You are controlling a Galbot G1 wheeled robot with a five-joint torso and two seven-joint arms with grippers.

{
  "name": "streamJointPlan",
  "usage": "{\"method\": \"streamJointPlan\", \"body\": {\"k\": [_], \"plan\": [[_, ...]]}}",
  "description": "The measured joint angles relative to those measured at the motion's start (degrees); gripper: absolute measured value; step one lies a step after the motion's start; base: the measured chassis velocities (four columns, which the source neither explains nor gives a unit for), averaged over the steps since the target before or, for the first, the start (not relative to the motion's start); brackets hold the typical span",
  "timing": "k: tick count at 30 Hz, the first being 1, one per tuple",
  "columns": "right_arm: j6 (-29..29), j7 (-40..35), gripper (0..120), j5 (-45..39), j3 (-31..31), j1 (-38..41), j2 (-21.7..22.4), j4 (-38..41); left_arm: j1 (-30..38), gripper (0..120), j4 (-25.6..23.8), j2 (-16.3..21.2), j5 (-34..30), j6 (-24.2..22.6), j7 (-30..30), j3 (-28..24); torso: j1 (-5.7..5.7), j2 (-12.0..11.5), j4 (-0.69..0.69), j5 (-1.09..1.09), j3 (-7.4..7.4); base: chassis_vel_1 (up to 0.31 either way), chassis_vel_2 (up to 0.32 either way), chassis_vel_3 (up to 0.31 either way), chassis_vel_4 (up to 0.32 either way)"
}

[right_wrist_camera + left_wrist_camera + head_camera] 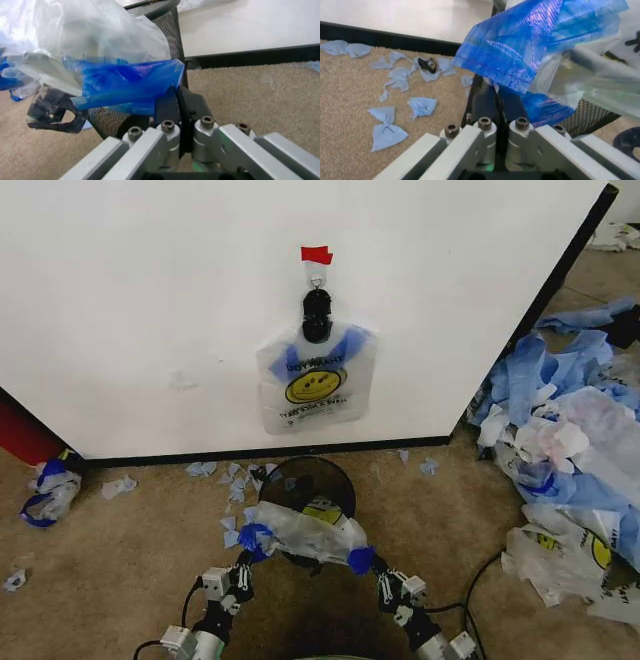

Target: Pick up the garbage bag from the wall and place it over the trash bin.

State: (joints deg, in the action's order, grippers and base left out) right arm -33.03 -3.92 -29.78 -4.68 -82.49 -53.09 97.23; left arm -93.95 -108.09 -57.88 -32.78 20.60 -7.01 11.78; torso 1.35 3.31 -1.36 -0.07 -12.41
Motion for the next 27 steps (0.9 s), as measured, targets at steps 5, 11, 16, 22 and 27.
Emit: {"method": "streamJointPlan", "body": {"k": [5, 11, 16, 22, 27], "plan": [[-0.1, 0.1, 0, 0.2, 0.3, 0.8, 0.3, -1.2, 0.7, 0, 2.0, 0.5, 0.3, 0.3, 0.2, -0.1, 0.00, 0.0, 0.00, 0.00, 0.00, 0.000, 0.000, 0.000, 0.000], [-0.1, 0.1, 0, 0.0, 0.6, 1.6, 0.3, -1.7, 1.7, 0, 2.3, 0.6, 0.3, 0.2, 0.1, -0.1, 0.00, 0.0, 0.00, 0.00, 0.00, 0.000, 0.000, 0.000, 0.000], [-0.1, 0.0, 0, -0.2, 1.1, 2.2, 0.5, -1.8, 2.7, 0, 3.3, 1.2, 0.3, 0.2, 0.1, 0.1, 0.00, 0.0, 0.00, 0.00, 0.00, 0.000, 0.000, 0.000, 0.000], [-0.1, 0.0, 0, -0.3, 1.6, 2.6, 0.9, -2.0, 3.7, 0, 4.2, 1.7, 0.1, 0.2, 0.1, 0.2, 0.00, 0.0, 0.00, -0.01, 0.00, 0.000, 0.000, 0.000, 0.000], [-0.1, -0.2, 0, -0.3, 1.7, 2.7, 0.8, -1.8, 3.8, 0, 3.2, 2.2, 0.0, 0.3, 0.1, 0.5, 0.00, 0.0, 0.00, 0.00, 0.00, 0.000, 0.000, 0.000, 0.000]]}}
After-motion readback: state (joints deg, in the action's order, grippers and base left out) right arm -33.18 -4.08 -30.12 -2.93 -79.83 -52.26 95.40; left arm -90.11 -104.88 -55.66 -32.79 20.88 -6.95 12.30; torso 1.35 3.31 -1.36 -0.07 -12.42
